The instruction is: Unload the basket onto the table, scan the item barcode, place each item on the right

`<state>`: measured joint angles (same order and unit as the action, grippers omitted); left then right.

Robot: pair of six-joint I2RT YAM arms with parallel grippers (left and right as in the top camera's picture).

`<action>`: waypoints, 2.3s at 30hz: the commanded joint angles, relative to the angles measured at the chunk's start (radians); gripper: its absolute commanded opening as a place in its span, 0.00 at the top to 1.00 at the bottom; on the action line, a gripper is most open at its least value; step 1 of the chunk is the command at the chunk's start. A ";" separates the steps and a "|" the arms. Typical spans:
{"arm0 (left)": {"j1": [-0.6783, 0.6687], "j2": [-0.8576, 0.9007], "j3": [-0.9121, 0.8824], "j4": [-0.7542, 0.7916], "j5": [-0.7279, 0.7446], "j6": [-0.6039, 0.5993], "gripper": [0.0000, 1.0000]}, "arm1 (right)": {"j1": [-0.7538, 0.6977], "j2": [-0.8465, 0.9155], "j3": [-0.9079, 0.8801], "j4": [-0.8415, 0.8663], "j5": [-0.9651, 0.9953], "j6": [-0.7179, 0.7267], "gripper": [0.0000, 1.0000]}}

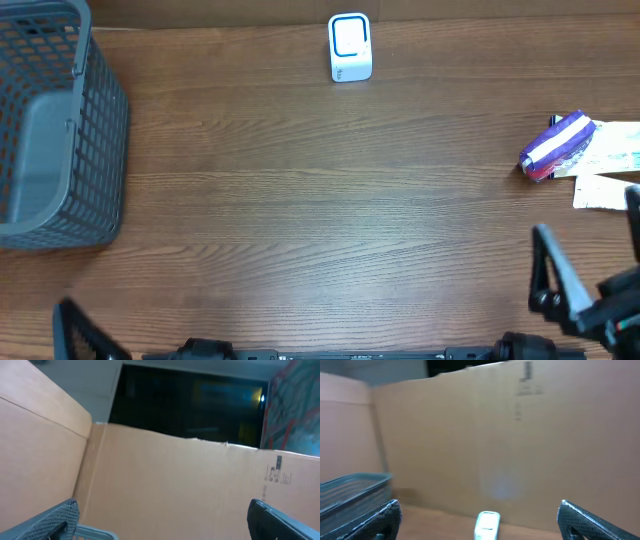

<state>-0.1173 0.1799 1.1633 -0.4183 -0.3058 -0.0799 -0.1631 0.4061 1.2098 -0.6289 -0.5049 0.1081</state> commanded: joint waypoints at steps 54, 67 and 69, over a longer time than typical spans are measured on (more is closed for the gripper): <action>0.006 -0.154 -0.069 -0.087 0.195 0.430 0.00 | 0.305 -0.396 -0.377 0.253 -0.170 -0.188 0.00; -0.071 -0.176 -0.097 -0.139 0.179 0.477 0.00 | 0.305 -0.396 -0.386 0.230 -0.168 -0.188 0.00; -0.079 -0.176 -0.101 -0.179 0.161 0.478 0.00 | 0.305 -0.396 -0.387 0.227 -0.167 -0.187 0.00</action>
<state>-0.1829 0.0250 1.0721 -0.5709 -0.1127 0.3717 0.1383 0.0051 0.8242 -0.3985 -0.6762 -0.0822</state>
